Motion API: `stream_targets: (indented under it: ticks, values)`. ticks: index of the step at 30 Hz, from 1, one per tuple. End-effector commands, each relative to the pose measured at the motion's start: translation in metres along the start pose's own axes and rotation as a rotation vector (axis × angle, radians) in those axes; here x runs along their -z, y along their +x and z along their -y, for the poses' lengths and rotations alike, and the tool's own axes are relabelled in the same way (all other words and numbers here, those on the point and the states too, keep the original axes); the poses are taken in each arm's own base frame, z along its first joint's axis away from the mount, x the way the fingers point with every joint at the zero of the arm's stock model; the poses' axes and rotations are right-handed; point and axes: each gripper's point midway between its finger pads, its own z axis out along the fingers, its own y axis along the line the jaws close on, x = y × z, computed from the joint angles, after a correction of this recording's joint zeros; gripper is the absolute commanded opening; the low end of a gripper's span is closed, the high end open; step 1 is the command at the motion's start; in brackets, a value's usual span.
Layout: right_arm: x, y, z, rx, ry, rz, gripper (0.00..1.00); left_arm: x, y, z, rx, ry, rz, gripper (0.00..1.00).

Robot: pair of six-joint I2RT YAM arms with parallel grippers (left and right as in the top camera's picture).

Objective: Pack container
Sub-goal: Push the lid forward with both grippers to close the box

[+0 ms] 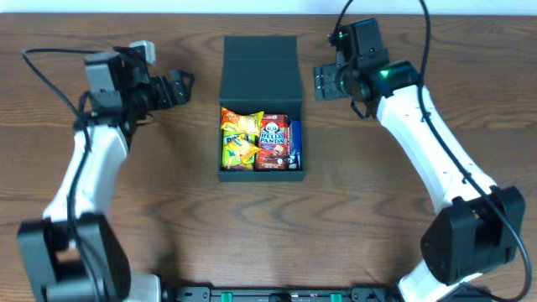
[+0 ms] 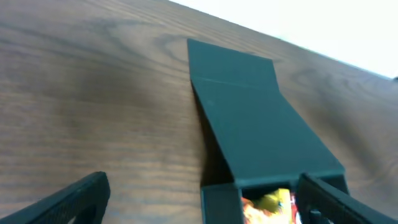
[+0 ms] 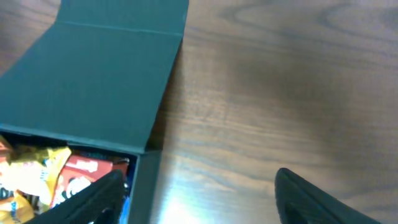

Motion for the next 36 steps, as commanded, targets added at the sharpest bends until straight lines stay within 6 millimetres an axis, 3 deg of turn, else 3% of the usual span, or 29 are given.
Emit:
stream_targets:
  ticks: [1, 3, 8, 11, 12, 19, 27, 36]
  values:
    - [-0.015, 0.005, 0.004, -0.020, -0.028, -0.031, 0.69, -0.008, -0.026, 0.013, 0.008, 0.126, 0.007, 0.91]
    - [-0.025, 0.007, 0.010, -0.055, -0.025, -0.040, 0.59, -0.018, -0.037, 0.010, 0.013, 0.134, -0.003, 0.87]
    - [-0.051, 0.008, 0.024, -0.174, -0.013, -0.051, 0.18, -0.044, -0.047, 0.002, 0.040, 0.132, -0.049, 0.39]
    - [-0.068, 0.011, 0.026, -0.233, -0.056, -0.064, 0.02, -0.059, -0.047, -0.004, 0.097, 0.130, -0.067, 0.12]
    - [-0.074, 0.012, 0.026, -0.255, -0.075, -0.071, 0.01, -0.064, -0.046, -0.005, 0.115, 0.135, -0.076, 0.06]
    - [-0.118, 0.025, 0.010, -0.338, -0.250, -0.131, 0.01, -0.100, -0.014, -0.006, 0.255, 0.217, -0.192, 0.06]
    - [-0.152, 0.044, -0.011, -0.435, -0.399, -0.203, 0.01, -0.138, 0.024, -0.004, 0.359, 0.208, -0.306, 0.05]
    - [-0.163, 0.044, -0.014, -0.471, -0.425, -0.200, 0.01, -0.161, 0.058, 0.004, 0.404, 0.176, -0.459, 0.06]
